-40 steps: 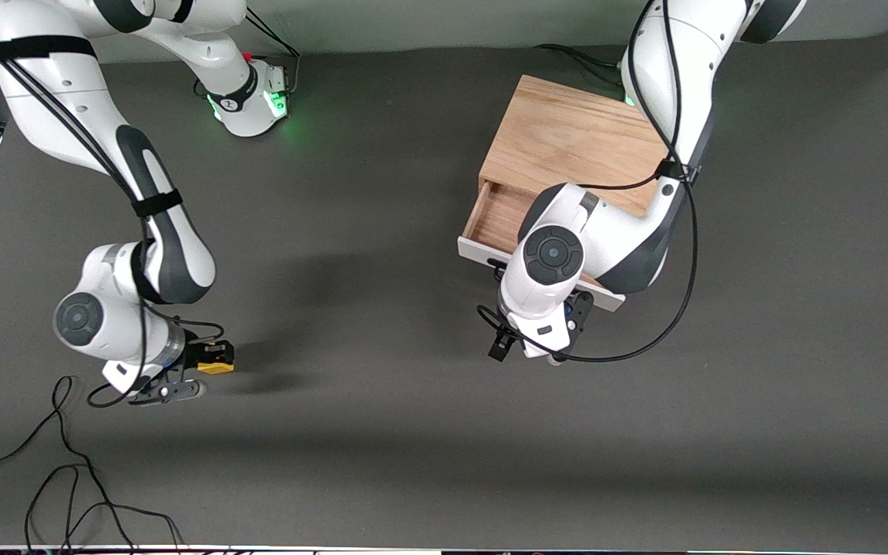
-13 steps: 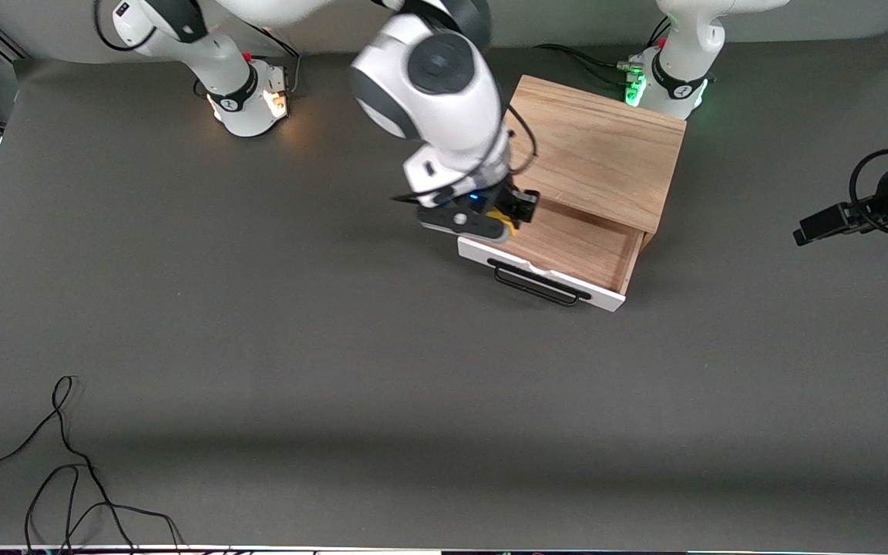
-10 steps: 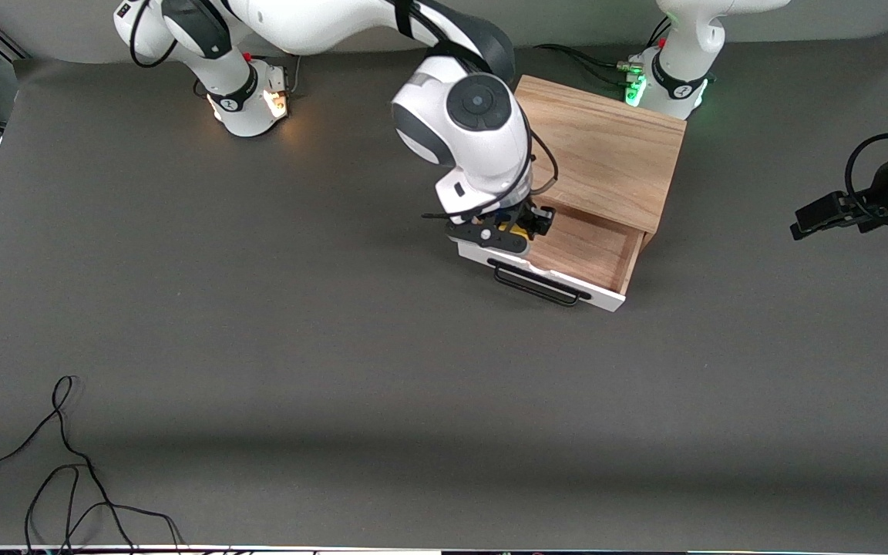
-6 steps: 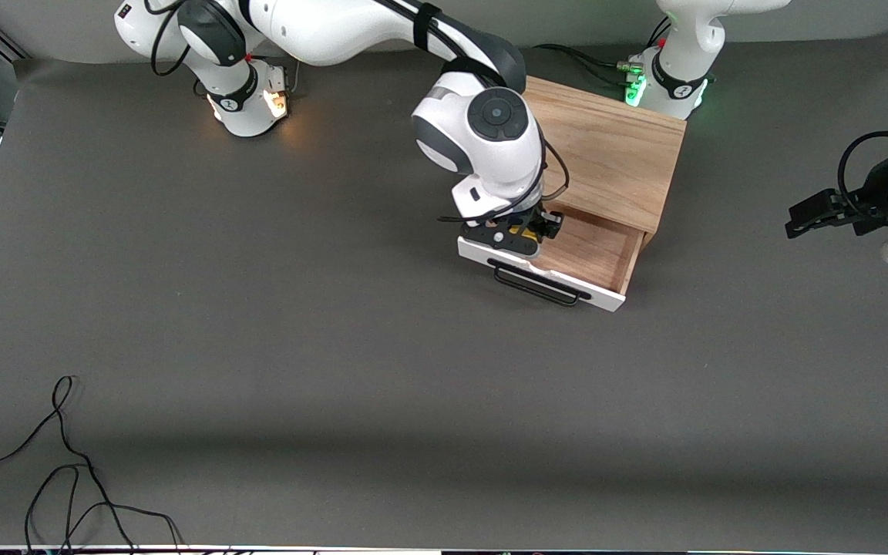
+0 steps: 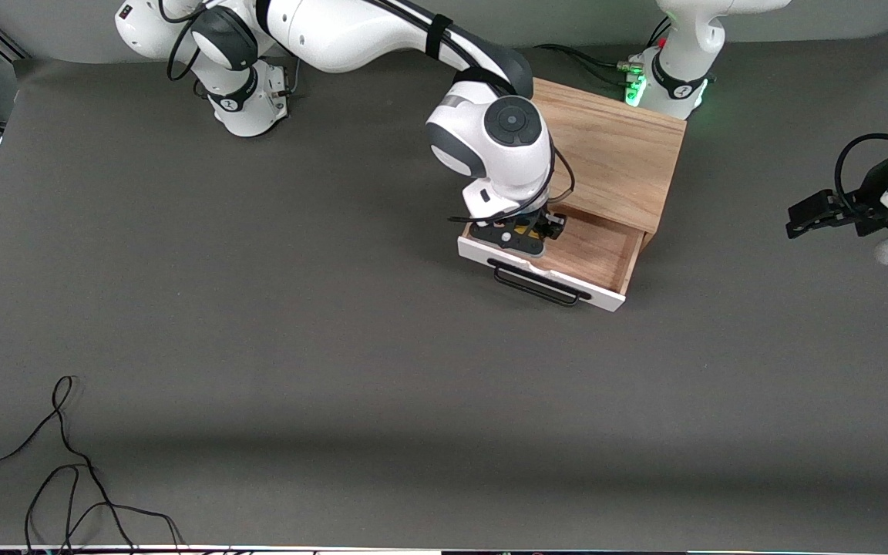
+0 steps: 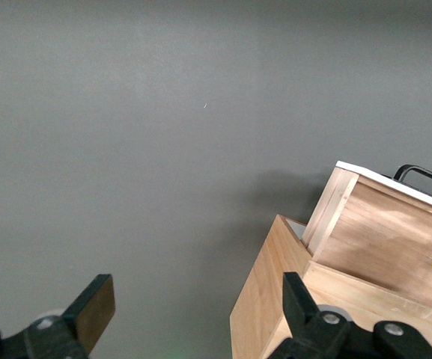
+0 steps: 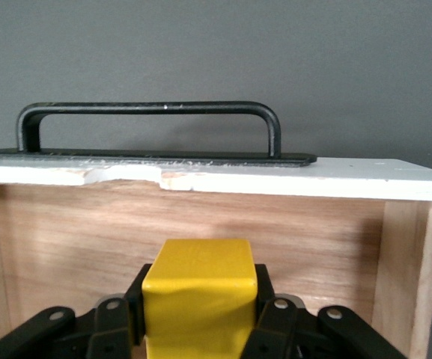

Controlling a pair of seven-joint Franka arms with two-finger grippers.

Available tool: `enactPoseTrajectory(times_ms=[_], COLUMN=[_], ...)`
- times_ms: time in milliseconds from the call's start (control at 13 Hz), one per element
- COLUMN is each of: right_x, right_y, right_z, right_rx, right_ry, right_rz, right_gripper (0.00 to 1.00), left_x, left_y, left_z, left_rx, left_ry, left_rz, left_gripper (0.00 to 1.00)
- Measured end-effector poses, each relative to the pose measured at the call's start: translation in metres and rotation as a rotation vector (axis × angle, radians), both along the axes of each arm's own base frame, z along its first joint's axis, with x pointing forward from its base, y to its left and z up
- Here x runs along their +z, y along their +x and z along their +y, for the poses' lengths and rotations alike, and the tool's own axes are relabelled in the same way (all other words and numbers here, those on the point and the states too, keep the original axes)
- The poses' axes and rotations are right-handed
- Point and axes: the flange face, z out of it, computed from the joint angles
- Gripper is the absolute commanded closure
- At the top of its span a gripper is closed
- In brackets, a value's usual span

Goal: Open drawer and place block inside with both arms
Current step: 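Lower the cube into the drawer and open the right gripper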

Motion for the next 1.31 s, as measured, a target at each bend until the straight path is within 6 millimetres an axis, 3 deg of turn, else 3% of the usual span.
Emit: enactPoseTrajectory(times_ms=[77, 154, 231, 462, 846, 1000, 1154, 1308], right_x=[-0.003, -0.006, -0.009, -0.011, -0.002, 0.026, 0.072, 0.117], right_y=[0.000, 0.000, -0.003, -0.013, -0.010, -0.004, 0.000, 0.009], right_z=[0.000, 0.001, 0.003, 0.010, 0.010, 0.007, -0.004, -0.027], right_rx=[-0.004, -0.004, 0.001, -0.016, -0.026, -0.033, -0.037, -0.030], right_ry=[-0.002, -0.003, -0.006, -0.025, -0.014, 0.012, 0.019, -0.006], right_rz=[0.001, 0.002, 0.000, -0.022, -0.037, -0.065, -0.100, -0.125], right_gripper=[0.44, 0.12, 0.00, 0.00, 0.00, 0.00, 0.00, 0.00], left_x=[0.000, 0.000, 0.000, -0.001, -0.001, -0.002, -0.002, -0.003], left_y=[0.000, 0.000, 0.000, 0.000, 0.000, 0.000, 0.000, 0.000], left_z=[0.000, 0.000, 0.000, 0.000, 0.000, 0.000, 0.000, 0.000], left_rx=[-0.008, -0.010, -0.011, -0.014, -0.016, -0.017, -0.018, -0.019], left_ry=[0.002, 0.002, 0.003, 0.003, 0.003, 0.003, 0.003, 0.003], left_rz=[0.000, 0.000, 0.000, 0.002, 0.003, 0.004, 0.006, 0.006], left_gripper=[0.00, 0.00, 0.00, 0.00, 0.00, 0.00, 0.00, 0.00])
